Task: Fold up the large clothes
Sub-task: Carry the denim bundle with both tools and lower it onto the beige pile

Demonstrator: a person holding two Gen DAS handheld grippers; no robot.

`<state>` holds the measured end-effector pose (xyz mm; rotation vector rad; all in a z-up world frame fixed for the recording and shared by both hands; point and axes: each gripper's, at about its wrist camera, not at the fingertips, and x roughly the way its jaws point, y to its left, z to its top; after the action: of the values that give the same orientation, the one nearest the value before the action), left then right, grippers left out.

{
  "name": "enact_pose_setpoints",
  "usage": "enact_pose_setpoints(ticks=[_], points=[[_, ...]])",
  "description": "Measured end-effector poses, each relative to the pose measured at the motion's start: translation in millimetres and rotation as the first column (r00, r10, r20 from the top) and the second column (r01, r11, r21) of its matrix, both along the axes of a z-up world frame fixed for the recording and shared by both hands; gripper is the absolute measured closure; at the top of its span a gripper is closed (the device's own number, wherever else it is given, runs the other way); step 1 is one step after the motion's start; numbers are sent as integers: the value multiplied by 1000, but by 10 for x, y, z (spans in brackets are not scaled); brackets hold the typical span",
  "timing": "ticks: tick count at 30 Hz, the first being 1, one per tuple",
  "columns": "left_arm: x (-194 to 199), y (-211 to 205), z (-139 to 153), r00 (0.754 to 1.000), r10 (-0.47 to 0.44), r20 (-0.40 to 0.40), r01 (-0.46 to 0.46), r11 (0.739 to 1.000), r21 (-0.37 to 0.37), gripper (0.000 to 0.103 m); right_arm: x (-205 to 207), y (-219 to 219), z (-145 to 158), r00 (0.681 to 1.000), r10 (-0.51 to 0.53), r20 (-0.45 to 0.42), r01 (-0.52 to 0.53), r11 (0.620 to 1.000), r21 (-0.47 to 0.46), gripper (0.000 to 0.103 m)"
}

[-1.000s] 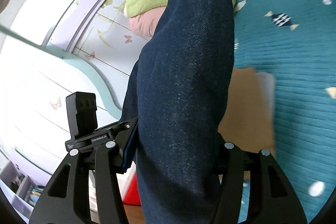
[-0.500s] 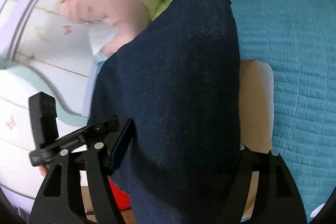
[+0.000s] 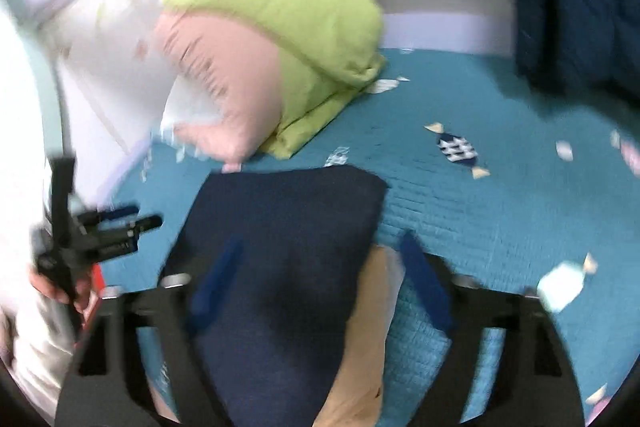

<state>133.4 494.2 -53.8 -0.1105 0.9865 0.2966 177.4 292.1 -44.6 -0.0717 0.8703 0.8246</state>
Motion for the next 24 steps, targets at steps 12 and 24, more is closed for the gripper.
enact_pose_setpoints(ticks=[12, 24], points=[[-76, 196, -834, 980, 159, -122, -164, 986, -31, 51, 66, 111, -793, 989, -60, -132, 33, 980, -197, 53], [-588, 38, -1038, 982, 133, -138, -162, 958, -235, 50, -576, 17, -1015, 967, -44, -250, -19, 969, -246, 45]])
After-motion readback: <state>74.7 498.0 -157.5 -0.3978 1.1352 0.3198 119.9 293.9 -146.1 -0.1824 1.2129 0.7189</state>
